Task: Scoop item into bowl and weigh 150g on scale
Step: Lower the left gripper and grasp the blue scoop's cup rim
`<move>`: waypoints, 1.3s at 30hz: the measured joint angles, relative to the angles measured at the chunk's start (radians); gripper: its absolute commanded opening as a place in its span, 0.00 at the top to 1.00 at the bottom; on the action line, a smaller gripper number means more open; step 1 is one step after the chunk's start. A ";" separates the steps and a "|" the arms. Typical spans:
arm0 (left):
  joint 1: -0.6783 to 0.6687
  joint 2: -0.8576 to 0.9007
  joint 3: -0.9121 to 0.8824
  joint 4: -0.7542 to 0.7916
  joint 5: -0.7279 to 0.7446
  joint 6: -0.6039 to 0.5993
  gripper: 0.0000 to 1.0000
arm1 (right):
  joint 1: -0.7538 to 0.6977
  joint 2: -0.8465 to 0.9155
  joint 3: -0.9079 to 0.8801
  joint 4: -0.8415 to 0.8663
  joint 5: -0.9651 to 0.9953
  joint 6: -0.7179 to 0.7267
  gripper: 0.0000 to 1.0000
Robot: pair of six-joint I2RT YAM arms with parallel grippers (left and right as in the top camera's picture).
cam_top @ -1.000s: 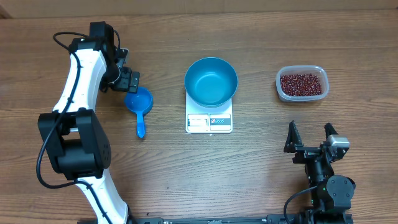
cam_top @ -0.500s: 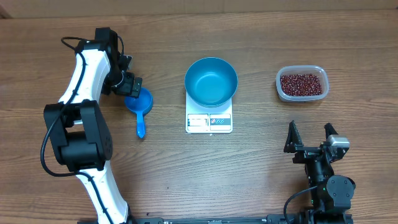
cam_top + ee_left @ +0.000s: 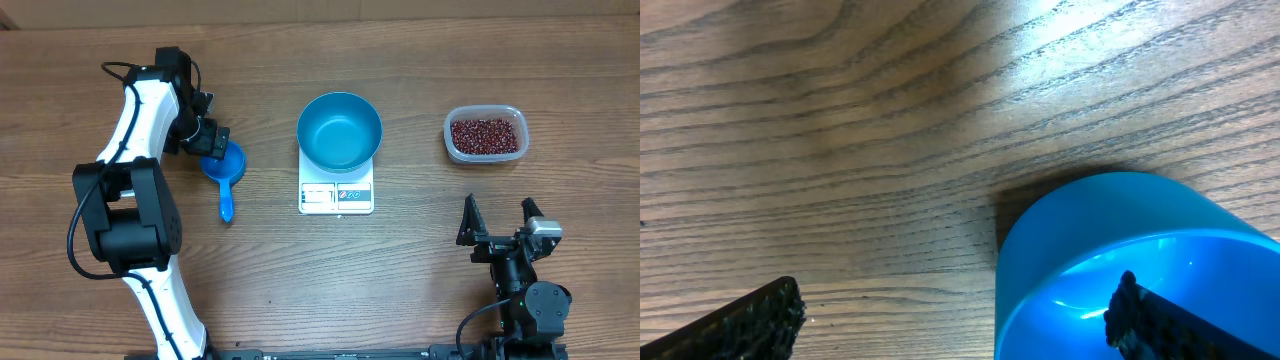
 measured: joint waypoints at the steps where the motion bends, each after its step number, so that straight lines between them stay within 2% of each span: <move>1: 0.000 0.000 0.000 0.000 0.000 0.000 0.09 | 0.000 0.000 0.000 0.000 0.000 0.000 0.00; 5: 0.000 0.000 0.000 0.000 0.000 0.006 0.28 | 0.000 0.000 0.000 0.000 0.000 0.000 0.00; 8: 0.000 0.000 0.000 0.001 0.001 0.006 0.32 | 0.000 0.000 0.000 0.000 0.000 0.000 0.00; 10: 0.000 0.000 0.000 0.001 0.000 0.007 0.30 | 0.000 0.000 0.000 0.000 0.000 0.000 0.00; 12: 0.000 0.000 0.000 0.001 0.000 0.007 0.24 | 0.000 0.000 0.000 0.000 0.000 0.000 0.00; 15: 0.000 0.000 0.000 0.000 0.001 0.008 0.00 | 0.000 0.000 0.000 0.000 0.000 0.000 0.00; 39: 0.000 0.000 -0.015 0.030 0.028 0.007 0.00 | 0.000 0.000 0.000 0.000 0.000 0.000 0.00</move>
